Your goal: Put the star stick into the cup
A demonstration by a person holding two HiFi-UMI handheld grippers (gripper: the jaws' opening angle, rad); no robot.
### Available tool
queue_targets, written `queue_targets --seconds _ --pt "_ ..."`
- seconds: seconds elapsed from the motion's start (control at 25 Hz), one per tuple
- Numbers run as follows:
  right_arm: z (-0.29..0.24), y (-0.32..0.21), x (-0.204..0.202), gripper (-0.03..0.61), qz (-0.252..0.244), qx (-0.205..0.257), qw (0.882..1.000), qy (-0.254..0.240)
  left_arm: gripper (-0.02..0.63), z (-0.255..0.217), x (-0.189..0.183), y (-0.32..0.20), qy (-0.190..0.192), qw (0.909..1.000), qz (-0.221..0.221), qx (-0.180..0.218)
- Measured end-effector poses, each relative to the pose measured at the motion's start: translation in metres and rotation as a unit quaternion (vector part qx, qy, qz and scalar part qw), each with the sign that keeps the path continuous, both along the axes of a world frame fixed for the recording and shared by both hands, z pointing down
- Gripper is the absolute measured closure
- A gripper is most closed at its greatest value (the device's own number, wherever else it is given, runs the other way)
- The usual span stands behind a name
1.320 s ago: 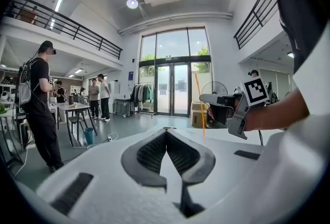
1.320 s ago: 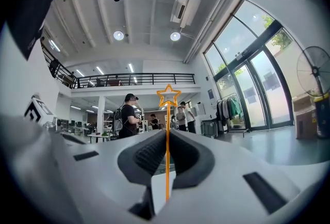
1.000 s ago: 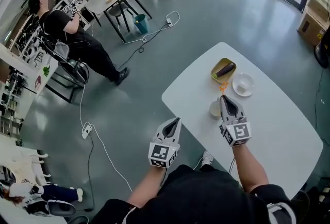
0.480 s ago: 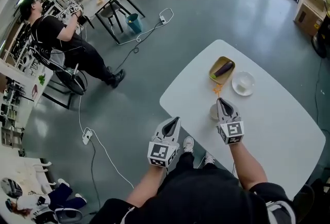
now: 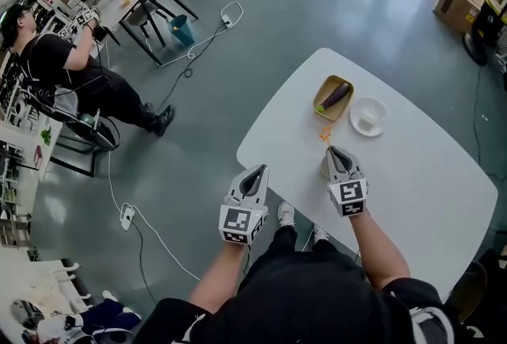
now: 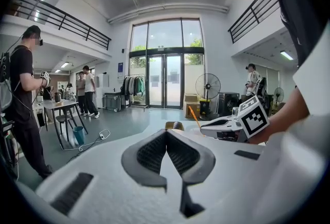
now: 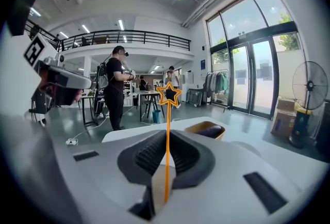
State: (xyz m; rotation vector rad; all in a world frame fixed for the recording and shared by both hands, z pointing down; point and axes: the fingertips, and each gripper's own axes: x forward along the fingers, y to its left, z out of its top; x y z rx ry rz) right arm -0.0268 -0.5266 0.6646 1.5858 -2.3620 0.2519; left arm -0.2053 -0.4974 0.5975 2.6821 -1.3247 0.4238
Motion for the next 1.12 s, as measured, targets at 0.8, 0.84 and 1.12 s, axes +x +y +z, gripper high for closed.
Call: queue_targets --seconds 0.8,0.84,1.12 --pt "-0.011 0.002 -0.004 0.509 -0.011 -0.049 0.999 0.007 0.604 0.003 0.015 -0.001 0.012 0.9993 0.033 -0.009" --pt "-0.021 0.002 -0.005 0.509 -0.013 -0.040 0.999 0.003 0.604 0.002 0.017 -0.001 0.012 0.9993 0.035 -0.008" --pt "-0.094 0.008 -0.010 0.515 -0.024 0.032 0.999 -0.026 0.604 -0.013 0.021 -0.007 0.032 0.9989 0.036 -0.002"
